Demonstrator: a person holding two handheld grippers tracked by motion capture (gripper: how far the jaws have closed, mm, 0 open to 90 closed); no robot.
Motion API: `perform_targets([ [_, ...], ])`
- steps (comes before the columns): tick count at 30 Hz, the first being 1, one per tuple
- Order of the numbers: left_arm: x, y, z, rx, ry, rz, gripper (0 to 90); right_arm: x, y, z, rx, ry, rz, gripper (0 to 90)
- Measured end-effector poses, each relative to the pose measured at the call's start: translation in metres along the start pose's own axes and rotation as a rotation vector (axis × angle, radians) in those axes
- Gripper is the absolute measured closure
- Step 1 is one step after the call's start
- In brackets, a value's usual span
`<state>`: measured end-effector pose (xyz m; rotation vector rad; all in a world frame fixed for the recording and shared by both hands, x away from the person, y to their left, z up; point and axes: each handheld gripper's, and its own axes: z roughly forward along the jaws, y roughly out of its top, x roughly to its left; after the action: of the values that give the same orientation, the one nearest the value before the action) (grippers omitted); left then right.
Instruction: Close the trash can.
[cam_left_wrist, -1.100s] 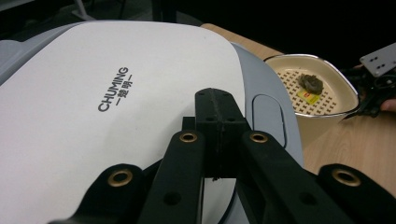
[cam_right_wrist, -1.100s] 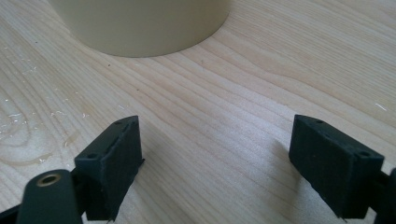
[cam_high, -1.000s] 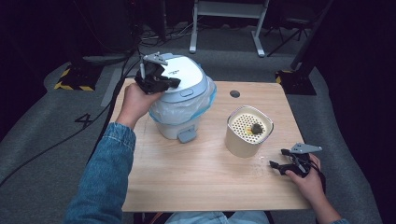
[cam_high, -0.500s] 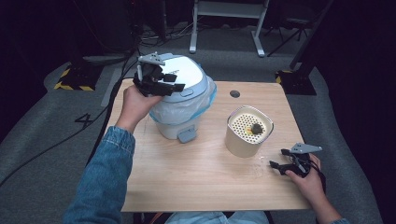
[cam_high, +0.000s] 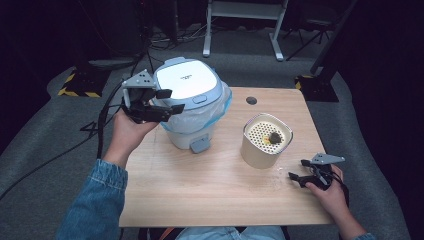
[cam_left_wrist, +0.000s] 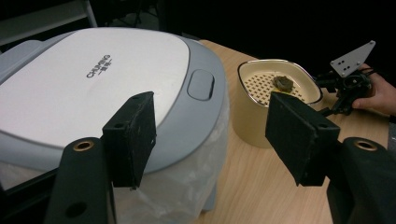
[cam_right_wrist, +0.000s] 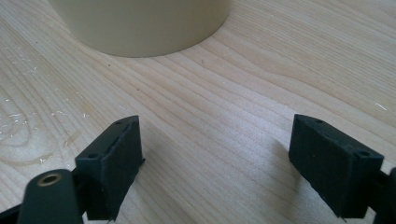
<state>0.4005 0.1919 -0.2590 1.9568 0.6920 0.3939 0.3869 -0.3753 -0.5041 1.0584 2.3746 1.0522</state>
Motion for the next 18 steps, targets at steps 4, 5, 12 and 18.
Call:
perform_targets([
  [4, -0.009, -0.011, -0.008, 0.011, 0.006, 0.003, 33.5, 0.000, 0.000, 0.000, 0.000, 0.000, 0.000, 17.6],
  [5, -0.011, -0.014, -0.009, 0.012, 0.009, 0.006, 33.5, 0.000, 0.000, 0.000, 0.000, 0.000, 0.000, 17.5],
  [12, -0.017, -0.039, -0.019, 0.018, 0.004, -0.010, 33.1, 0.000, 0.000, 0.000, 0.000, 0.000, 0.000, 17.5],
  [18, -0.021, -0.063, -0.025, 0.046, 0.042, -0.017, 33.0, 0.000, 0.000, 0.000, 0.000, 0.000, 0.000, 17.5],
])
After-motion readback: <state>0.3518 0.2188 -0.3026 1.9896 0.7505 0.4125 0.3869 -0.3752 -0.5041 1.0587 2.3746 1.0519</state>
